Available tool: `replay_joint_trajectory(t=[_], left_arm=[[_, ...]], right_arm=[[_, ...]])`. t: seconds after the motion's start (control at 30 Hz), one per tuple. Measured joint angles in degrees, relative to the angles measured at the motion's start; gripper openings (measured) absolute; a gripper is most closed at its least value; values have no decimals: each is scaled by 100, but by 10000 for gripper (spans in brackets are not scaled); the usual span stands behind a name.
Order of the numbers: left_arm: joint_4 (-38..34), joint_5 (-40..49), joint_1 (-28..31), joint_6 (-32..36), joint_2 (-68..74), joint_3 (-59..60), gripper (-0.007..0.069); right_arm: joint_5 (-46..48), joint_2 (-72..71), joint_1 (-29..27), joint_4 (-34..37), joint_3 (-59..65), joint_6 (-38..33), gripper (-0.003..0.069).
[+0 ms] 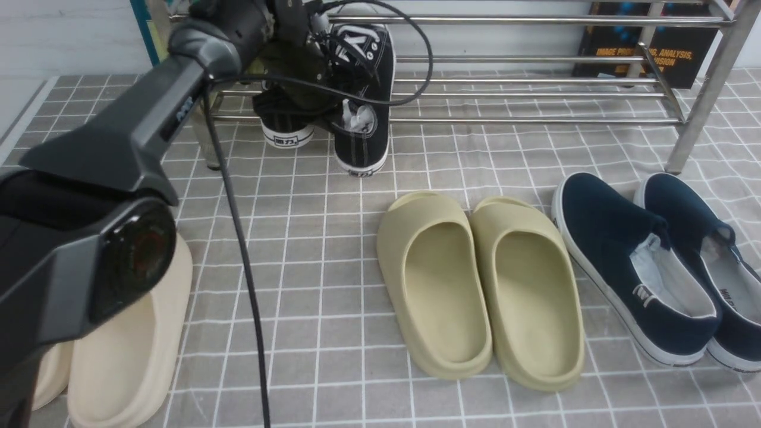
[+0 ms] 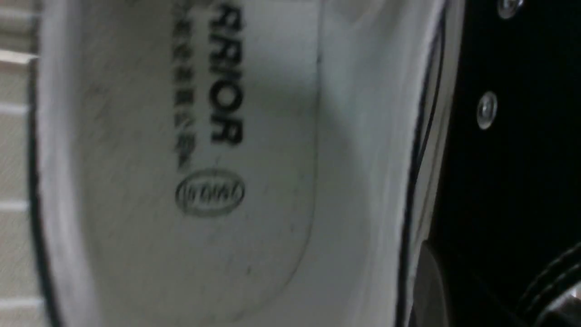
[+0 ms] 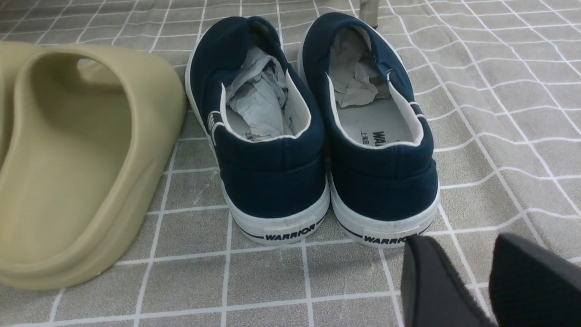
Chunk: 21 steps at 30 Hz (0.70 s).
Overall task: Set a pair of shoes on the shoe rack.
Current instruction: Use the left arm to put a shoe into the shoe rack
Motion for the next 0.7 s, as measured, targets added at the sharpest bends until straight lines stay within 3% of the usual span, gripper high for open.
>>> replay_joint_trajectory(t=[0.23,0.3,0.43,0.57,0.7], left_arm=[[8,-407,60,0,8,-130,128],[13,-240,76,0,-58,-130,187],[13,326,76,78,-281,-130,232],[13,1105,47,430,-751,-130,208],[42,1250,-13,655,-1154,-50,153]], right_arm=[[0,0,0,0,0,0,239],[0,0,0,0,0,0,239],[0,0,0,0,0,0,239],[0,0,0,-4,0,0,239],[0,0,0,-4,0,0,239]])
